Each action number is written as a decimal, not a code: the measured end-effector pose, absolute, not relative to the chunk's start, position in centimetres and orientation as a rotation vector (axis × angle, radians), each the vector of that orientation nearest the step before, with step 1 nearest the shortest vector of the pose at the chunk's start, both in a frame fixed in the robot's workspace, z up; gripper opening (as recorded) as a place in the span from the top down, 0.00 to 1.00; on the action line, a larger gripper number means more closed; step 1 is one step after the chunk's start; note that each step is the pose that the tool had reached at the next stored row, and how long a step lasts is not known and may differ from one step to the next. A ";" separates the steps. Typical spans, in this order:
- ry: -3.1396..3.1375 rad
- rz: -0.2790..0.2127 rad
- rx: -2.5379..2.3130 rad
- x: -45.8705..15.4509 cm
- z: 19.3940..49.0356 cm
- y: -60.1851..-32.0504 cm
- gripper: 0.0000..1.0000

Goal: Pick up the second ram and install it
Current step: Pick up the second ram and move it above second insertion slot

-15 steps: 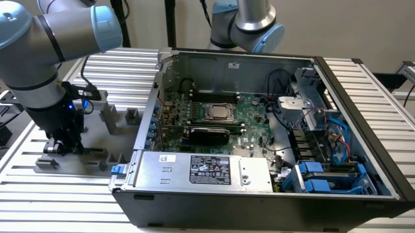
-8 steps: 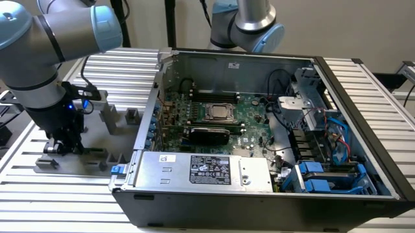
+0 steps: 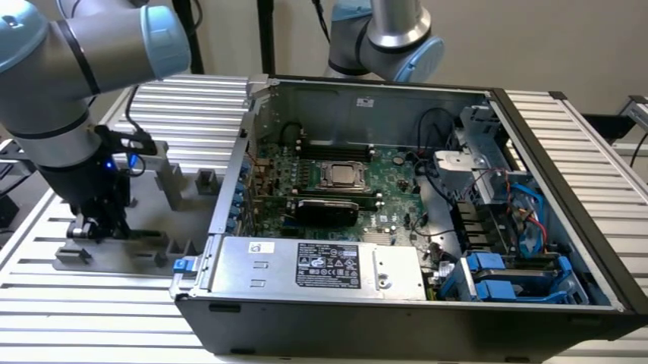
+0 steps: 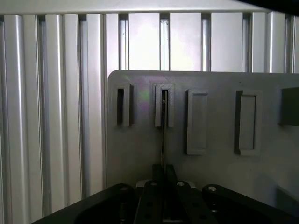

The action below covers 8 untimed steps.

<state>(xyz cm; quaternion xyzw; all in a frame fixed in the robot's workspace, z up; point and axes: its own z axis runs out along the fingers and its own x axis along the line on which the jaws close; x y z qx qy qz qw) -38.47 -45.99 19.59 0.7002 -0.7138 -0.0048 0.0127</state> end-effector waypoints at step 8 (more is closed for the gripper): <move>-2.225 -0.015 2.182 -38.5 21.2 -46.0 0.86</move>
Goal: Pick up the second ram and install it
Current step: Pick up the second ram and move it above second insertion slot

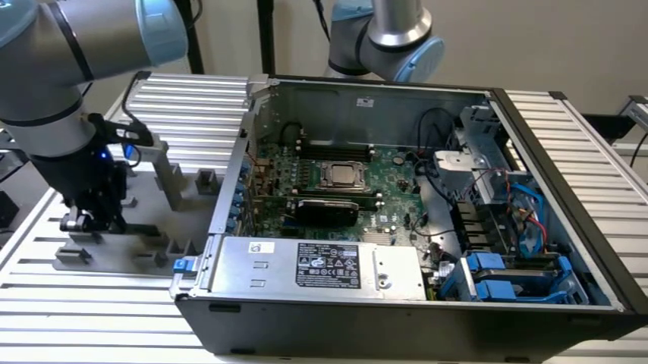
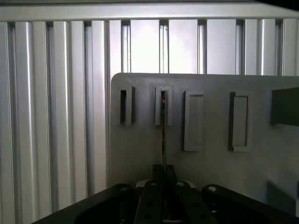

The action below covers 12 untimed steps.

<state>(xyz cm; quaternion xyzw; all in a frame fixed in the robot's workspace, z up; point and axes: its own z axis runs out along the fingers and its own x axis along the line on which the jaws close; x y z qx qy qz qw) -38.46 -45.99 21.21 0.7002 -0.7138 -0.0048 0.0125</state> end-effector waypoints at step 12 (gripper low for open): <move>-2.225 -0.015 2.182 -38.5 26.0 -46.0 0.86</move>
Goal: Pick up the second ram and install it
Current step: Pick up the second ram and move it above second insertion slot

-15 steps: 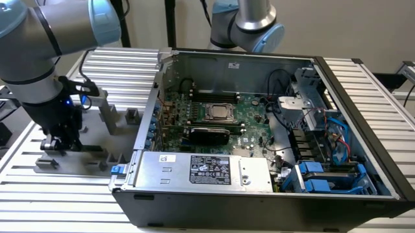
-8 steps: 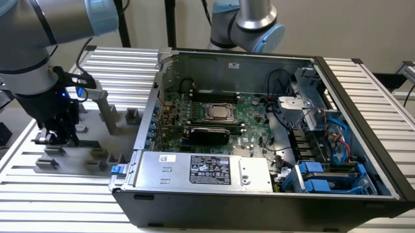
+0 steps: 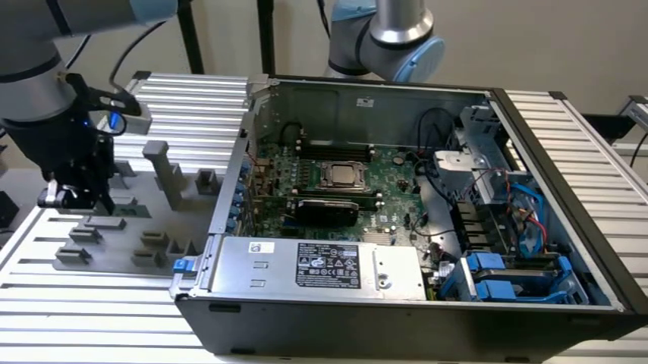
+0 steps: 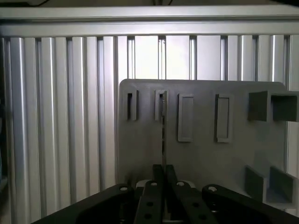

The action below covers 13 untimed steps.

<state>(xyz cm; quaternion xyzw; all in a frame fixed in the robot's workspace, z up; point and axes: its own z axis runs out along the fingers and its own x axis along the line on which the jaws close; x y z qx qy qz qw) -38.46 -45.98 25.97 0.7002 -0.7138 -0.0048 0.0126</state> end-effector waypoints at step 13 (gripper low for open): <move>-2.225 -0.015 2.183 -38.3 31.7 -45.8 0.86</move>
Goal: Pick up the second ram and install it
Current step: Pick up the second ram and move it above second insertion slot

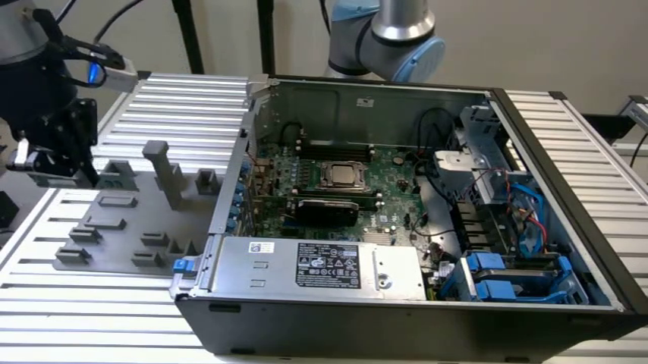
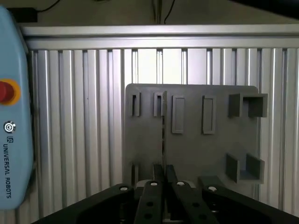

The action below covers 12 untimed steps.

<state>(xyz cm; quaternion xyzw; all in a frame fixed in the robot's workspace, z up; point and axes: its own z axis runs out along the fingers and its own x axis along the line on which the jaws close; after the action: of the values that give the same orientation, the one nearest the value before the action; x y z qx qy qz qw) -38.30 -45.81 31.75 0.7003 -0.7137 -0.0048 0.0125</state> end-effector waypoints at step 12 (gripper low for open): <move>-2.225 -0.020 2.186 -37.3 34.9 -45.3 0.86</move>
<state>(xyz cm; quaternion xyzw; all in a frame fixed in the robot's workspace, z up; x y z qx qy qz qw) -37.33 -45.26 34.93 0.7008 -0.7132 -0.0064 0.0110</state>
